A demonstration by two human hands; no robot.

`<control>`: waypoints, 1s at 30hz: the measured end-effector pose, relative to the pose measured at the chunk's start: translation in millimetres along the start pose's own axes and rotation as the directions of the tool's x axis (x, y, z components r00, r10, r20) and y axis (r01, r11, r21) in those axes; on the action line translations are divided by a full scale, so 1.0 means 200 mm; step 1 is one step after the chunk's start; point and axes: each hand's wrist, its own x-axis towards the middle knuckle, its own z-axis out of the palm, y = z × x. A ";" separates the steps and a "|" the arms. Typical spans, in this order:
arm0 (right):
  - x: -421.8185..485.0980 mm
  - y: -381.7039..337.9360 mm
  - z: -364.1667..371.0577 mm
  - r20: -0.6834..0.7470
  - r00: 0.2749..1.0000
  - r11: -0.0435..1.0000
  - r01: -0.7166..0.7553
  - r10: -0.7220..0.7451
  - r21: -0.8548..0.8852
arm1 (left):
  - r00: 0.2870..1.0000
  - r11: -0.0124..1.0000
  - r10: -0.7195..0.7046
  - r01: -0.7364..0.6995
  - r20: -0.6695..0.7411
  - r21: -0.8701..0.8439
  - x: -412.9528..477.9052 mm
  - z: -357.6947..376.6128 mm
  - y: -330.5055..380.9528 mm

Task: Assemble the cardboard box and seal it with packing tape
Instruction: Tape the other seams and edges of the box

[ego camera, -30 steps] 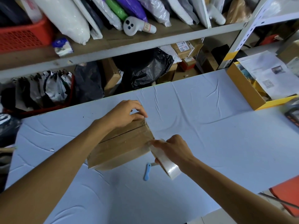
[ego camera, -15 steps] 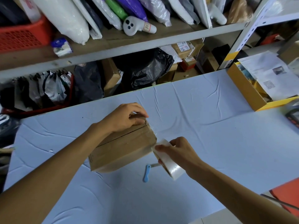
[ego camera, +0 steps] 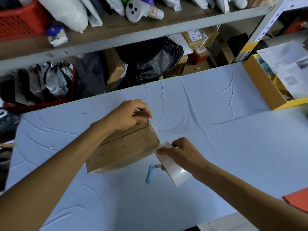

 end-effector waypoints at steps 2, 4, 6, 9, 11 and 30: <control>0.02 0.01 -0.01 0.015 1.000 0.999 0.005 -0.005 -0.045 | 1.000 1.000 -0.008 0.008 0.014 -0.004 0.00 0.00 0.00; 0.05 0.02 -0.02 0.025 1.000 0.997 0.012 -0.010 -0.078 | 0.999 1.000 -0.020 0.021 0.030 -0.022 0.00 0.01 0.00; 0.06 0.03 -0.03 0.014 1.000 0.993 0.029 -0.028 -0.118 | 0.999 0.999 -0.026 0.027 0.039 -0.017 0.00 0.02 0.01; 0.06 0.02 -0.03 -0.037 0.998 0.982 0.040 -0.048 -0.183 | 0.997 0.999 -0.051 0.052 0.063 -0.007 -0.02 0.02 0.01; 0.06 0.03 -0.04 -0.042 0.998 0.983 0.043 -0.051 -0.178 | 0.989 0.995 -0.094 0.092 0.118 0.026 -0.05 -0.01 0.02; 0.18 -0.09 -0.03 -0.133 0.985 0.990 0.094 -0.107 -0.104 | 0.997 0.886 -0.050 0.069 -0.054 0.459 -0.11 -0.03 0.01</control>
